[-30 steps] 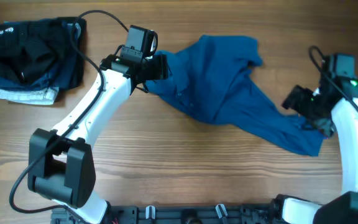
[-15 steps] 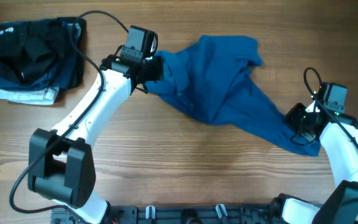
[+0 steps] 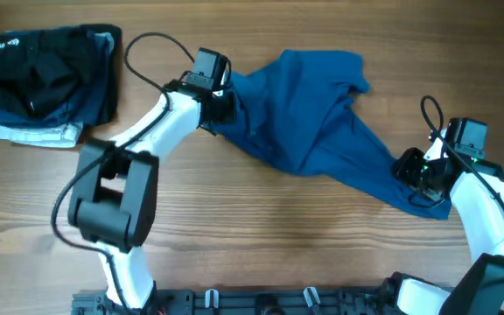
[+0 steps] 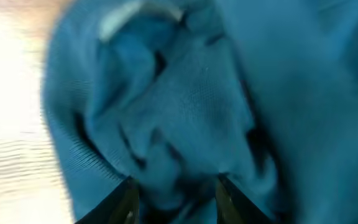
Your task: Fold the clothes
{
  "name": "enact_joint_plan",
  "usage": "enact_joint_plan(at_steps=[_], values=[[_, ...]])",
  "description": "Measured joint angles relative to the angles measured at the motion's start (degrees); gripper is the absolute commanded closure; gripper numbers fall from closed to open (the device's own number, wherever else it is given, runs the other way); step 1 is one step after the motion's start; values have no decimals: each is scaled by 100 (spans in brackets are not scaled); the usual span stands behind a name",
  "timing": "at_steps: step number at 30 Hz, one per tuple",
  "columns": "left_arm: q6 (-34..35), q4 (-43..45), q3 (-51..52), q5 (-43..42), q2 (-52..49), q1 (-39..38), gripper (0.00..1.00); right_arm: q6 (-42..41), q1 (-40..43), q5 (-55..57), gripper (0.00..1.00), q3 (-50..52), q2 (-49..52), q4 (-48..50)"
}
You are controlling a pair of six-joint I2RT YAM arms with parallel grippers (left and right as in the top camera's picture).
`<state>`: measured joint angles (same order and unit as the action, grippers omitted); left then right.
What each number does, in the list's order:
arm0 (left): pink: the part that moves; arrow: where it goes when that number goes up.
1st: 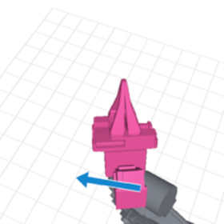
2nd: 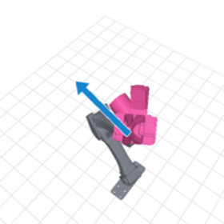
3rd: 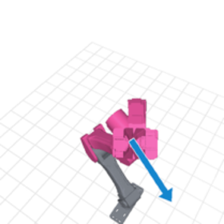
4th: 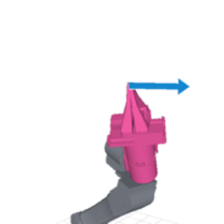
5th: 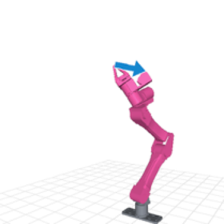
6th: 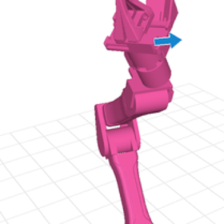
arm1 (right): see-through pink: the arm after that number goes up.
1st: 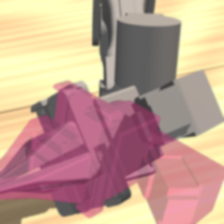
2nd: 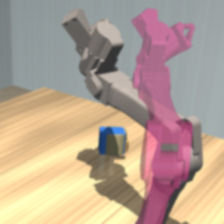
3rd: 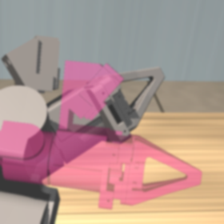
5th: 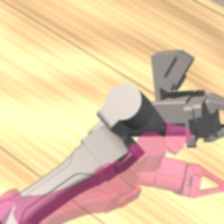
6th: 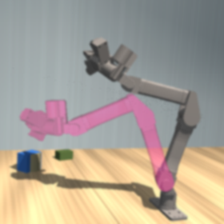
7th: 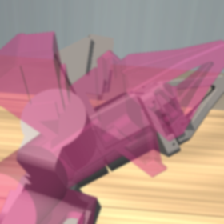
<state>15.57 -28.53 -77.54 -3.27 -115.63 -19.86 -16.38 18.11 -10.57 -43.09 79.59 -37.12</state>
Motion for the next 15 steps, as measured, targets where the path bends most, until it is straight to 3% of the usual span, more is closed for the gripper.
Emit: enact_joint_plan(at_steps=[2,3,5,9,15], values=[[-4,52,-24,-55,-229,0,76,24,0,-37,43,0,0,17],[-9,50,-33,-55,-247,4,96,26,0,-42,43,0,0,26],[0,50,-33,-66,-258,22,96,28,0,-59,45,0,0,44],[-2,2,-68,-131,-273,28,96,133,0,-105,62,0,0,160],[-2,-1003,-680,-280,46,186,96,177,0,-361,65,-63,0,164]])
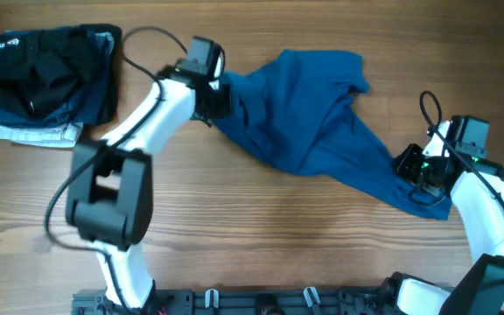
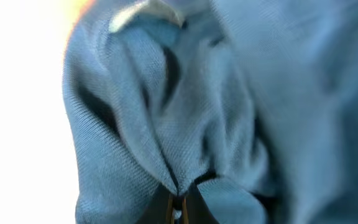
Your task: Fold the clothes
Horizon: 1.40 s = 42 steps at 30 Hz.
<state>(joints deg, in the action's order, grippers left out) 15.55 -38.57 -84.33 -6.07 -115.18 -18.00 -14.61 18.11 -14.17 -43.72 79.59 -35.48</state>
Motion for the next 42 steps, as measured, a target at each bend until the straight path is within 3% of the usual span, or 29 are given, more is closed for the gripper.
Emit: enact_joint_plan(at_steps=[7,11,17,18,19,21,23,25,32,42], values=[[376,-1246,-319,66,1574,50,96,190,-13,-577,64,-487,0,-199],[885,-2142,-328,190,1617,50,96,260,-411,-691,64,-490,0,-111],[1541,-2422,-328,507,1596,50,96,278,-758,-728,60,-492,0,280],[1722,-2420,-328,544,1561,50,92,275,-837,-739,60,-492,0,461],[1808,-2398,-328,560,1526,50,82,280,-894,-763,60,-492,0,535],[1956,-2264,-328,584,1443,50,46,280,-1051,-793,60,-492,0,695],[1993,-2140,-328,612,1377,50,17,278,-1180,-817,59,-492,0,780],[2037,-2094,-328,627,1353,50,1,280,-1246,-837,59,-492,0,813],[2083,-2096,-328,625,1349,50,0,297,-1246,-835,53,-492,0,841],[2083,-2096,-328,625,1349,50,0,297,-1246,-835,53,-492,0,848]])
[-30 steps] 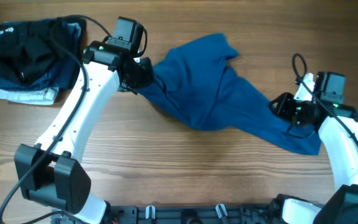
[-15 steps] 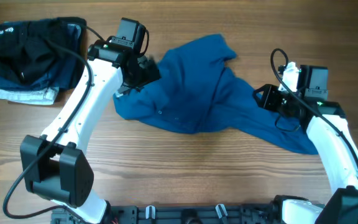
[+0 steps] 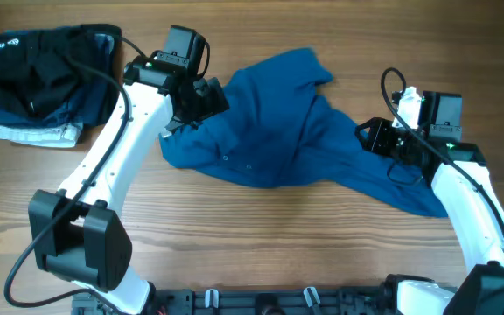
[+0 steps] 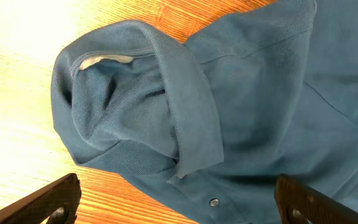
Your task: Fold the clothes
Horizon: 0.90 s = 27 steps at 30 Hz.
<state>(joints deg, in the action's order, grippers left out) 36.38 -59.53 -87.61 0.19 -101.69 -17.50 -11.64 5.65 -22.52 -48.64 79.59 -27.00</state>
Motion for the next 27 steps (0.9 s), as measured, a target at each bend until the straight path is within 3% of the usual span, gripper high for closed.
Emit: enact_joint_plan(at_steps=[18,27], values=[[0,0,0,0,0,0,0,2,0,-280,53,0,0,378],[0,0,0,0,0,0,0,151,0,-319,51,0,0,90]])
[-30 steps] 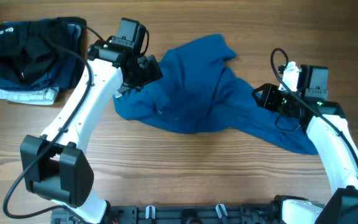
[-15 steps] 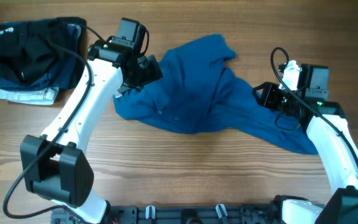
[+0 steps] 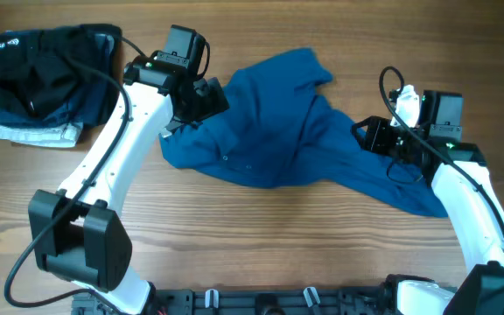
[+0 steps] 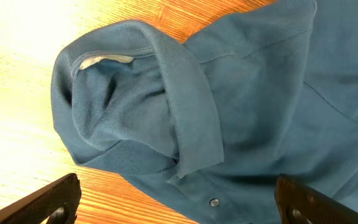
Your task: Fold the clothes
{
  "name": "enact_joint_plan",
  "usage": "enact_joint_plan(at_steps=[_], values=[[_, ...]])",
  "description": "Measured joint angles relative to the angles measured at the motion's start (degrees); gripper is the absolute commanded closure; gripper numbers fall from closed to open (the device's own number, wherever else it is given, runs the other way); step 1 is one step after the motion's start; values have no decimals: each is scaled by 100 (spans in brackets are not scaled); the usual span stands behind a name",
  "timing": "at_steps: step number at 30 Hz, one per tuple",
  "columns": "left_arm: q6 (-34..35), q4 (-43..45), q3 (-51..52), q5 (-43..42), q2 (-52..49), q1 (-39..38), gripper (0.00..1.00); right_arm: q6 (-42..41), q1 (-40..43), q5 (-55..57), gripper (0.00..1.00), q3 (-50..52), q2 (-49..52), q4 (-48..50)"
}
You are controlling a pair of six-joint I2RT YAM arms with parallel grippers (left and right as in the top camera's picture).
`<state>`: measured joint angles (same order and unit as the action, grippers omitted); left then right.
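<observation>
A blue polo shirt (image 3: pixel 269 131) lies crumpled across the middle of the table, its tail reaching the right front. My left gripper (image 3: pixel 198 98) hovers over its left end. In the left wrist view the collar (image 4: pixel 185 106) with a white label lies turned up on the wood, a button (image 4: pixel 212 202) below it. The left gripper (image 4: pixel 176 208) is wide open there, its fingers (image 4: pixel 51 199) far apart and holding nothing. My right gripper (image 3: pixel 366 136) sits at the shirt's upper right edge. The overhead view does not show whether it grips the cloth.
A stack of folded dark and light clothes (image 3: pixel 51 79) lies at the back left corner. Bare wooden table (image 3: pixel 261 236) runs along the front. Both arms' bases stand at the front edge.
My right gripper has shifted very slightly to the left. The shirt and the open left gripper are where they were.
My left gripper was open around the bunched collar end, then shut on it, with the right gripper at the shirt's right tail. Later the shirt lay further left, the collar was let go under the open left gripper, and the right gripper was further back and left.
</observation>
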<state>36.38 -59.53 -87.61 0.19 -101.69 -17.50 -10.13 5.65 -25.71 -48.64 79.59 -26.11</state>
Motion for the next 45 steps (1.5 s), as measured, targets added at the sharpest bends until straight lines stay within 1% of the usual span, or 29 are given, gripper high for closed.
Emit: enact_joint_plan(at_steps=[24,32,37,39,40,42,45], values=[[0,0,0,0,0,0,0,103,0,0,50,0,0,2],[0,0,0,0,0,0,0,131,0,0,46,0,0,48],[0,0,0,0,0,0,0,129,0,0,47,0,0,39],[0,0,0,0,0,0,0,55,0,72,46,-7,0,-138],[0,-2,0,0,0,0,0,-50,0,267,44,-15,0,-323],[0,0,0,0,0,0,0,-247,0,896,40,-72,0,-892],[0,37,0,-2,0,0,0,-393,0,1401,37,-247,0,-1943]])
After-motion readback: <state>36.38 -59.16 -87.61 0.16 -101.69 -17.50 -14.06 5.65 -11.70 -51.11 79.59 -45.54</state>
